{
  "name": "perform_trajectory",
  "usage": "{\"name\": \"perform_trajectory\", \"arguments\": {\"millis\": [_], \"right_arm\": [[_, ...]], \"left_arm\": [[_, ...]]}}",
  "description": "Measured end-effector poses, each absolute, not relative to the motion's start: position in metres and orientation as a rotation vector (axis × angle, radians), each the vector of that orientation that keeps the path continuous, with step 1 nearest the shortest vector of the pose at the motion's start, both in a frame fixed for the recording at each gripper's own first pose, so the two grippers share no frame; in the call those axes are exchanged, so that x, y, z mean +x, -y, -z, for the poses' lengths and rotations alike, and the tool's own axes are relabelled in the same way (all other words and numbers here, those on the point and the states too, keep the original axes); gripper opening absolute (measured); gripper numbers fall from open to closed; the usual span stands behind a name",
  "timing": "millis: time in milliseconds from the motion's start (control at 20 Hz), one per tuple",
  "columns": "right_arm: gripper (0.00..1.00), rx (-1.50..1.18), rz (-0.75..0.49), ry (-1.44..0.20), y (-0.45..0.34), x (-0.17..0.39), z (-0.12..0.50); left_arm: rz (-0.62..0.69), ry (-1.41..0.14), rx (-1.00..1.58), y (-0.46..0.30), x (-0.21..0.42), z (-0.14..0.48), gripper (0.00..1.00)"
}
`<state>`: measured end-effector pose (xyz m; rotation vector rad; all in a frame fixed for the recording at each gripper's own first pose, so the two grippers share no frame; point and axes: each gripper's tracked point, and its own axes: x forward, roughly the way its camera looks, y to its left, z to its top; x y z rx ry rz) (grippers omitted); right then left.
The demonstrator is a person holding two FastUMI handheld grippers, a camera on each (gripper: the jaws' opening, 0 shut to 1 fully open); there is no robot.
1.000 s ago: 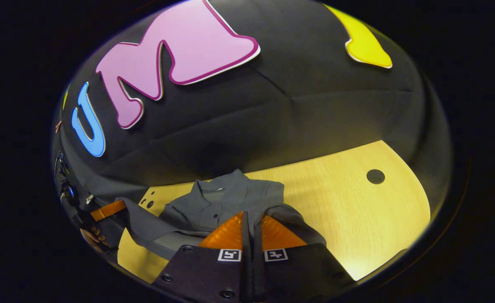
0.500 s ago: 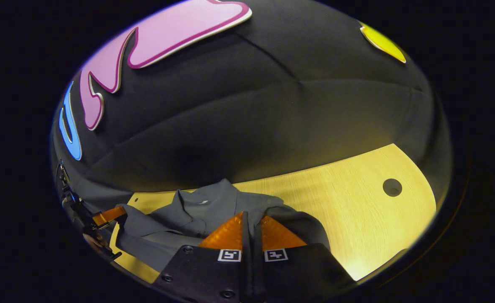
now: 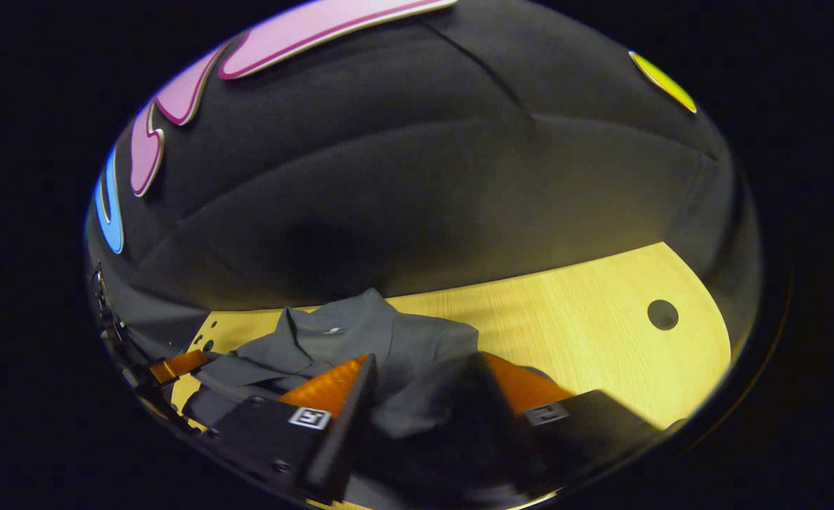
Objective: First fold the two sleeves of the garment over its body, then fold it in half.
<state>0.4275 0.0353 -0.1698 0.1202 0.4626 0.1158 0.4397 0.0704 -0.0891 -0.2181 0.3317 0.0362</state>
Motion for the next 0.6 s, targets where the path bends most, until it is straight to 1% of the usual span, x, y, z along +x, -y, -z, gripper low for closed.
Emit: {"name": "perform_trajectory", "arguments": {"millis": [50,100,150,300,450,500,550,600], "right_arm": [[0.83,0.117,-0.116,-0.448,-0.034,0.425,0.163],[0.99,0.118,-0.115,-0.43,-0.033,0.419,0.15],[0.98,0.119,-0.117,-0.417,-0.033,0.412,0.14],[0.99,0.07,-0.114,-0.361,-0.025,0.388,0.111],[0.98,0.006,-0.101,-0.303,-0.017,0.354,0.085],[0.99,-0.005,-0.102,-0.289,-0.016,0.338,0.076],[0.99,-0.014,-0.096,-0.274,-0.014,0.323,0.068],[0.99,-0.021,-0.087,-0.261,-0.012,0.308,0.062]], "left_arm": [[-0.041,-0.304,-0.202,-0.073,0.435,0.076,0.69],[-0.047,-0.279,-0.188,-0.074,0.425,0.059,0.83],[-0.052,-0.258,-0.177,-0.074,0.418,0.048,0.96],[-0.076,-0.198,-0.137,-0.079,0.382,0.01,0.96],[-0.108,-0.137,-0.093,-0.079,0.329,-0.022,0.96],[-0.12,-0.118,-0.087,-0.08,0.31,-0.03,0.92],[-0.123,-0.102,-0.088,-0.079,0.292,-0.038,0.96],[-0.124,-0.089,-0.088,-0.078,0.273,-0.044,0.96]]}}
